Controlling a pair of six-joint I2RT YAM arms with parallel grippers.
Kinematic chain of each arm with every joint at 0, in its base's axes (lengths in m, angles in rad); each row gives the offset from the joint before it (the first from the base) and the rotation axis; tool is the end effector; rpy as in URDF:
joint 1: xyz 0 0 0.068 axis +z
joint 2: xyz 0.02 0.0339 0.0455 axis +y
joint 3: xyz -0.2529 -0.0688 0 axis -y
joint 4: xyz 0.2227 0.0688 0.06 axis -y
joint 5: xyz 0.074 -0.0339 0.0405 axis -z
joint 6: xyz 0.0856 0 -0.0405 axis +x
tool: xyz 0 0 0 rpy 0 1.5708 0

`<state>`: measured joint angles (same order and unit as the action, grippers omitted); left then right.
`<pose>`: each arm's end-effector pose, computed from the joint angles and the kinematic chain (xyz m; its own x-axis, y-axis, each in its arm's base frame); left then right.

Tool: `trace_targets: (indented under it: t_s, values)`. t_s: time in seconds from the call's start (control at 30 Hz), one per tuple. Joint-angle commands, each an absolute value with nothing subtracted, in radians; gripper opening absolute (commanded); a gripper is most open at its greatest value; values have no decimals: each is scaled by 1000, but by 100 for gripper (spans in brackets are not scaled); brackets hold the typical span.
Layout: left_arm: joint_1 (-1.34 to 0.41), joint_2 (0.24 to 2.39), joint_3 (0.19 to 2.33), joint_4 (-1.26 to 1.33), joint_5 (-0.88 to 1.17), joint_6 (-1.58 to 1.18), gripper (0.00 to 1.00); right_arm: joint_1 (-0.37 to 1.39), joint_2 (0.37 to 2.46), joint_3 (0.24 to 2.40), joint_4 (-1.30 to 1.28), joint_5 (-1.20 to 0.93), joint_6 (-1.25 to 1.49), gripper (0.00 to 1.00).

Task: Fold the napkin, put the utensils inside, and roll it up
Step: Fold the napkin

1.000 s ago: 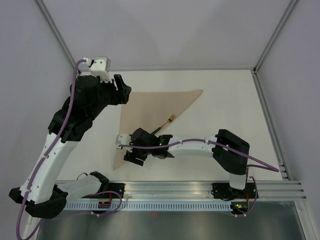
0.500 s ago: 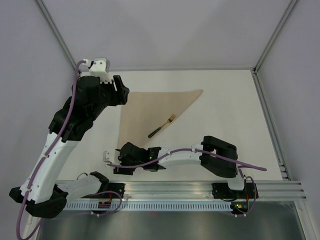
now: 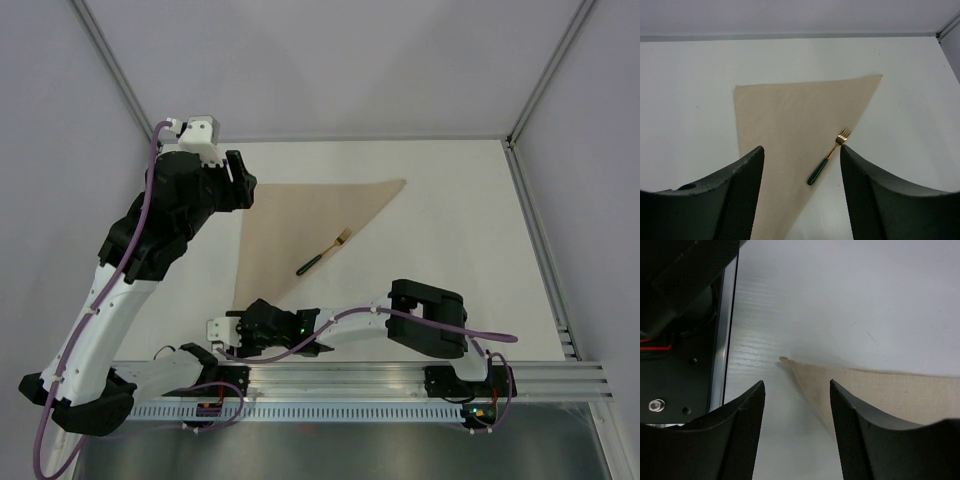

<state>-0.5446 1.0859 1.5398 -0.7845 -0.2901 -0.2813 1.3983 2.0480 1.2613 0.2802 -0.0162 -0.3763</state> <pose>0.2039 -0.0949 0.4382 -0.3403 -0.1049 -0.9344 0.1775 0.9687 -0.1734 0.0802 0.4686 0.1454 0.2854 -0.5024 -0.8161 -0.9490 -0.0290 -0.3140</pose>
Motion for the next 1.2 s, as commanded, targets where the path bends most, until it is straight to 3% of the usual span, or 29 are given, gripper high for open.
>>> trace_targets:
  t_s: [0.0, 0.7, 1.17]
  values:
    - [-541, 1074, 1546, -801, -314, -304, 67, 1413, 2065, 1229, 428, -6, -432, 60]
    - [-541, 1066, 1522, -802, -333, -296, 67, 1471, 2164, 1180, 640, 100, -566, 57]
    - [-541, 1055, 1506, -802, -337, -291, 67, 1471, 2203, 1157, 696, 126, -598, 39]
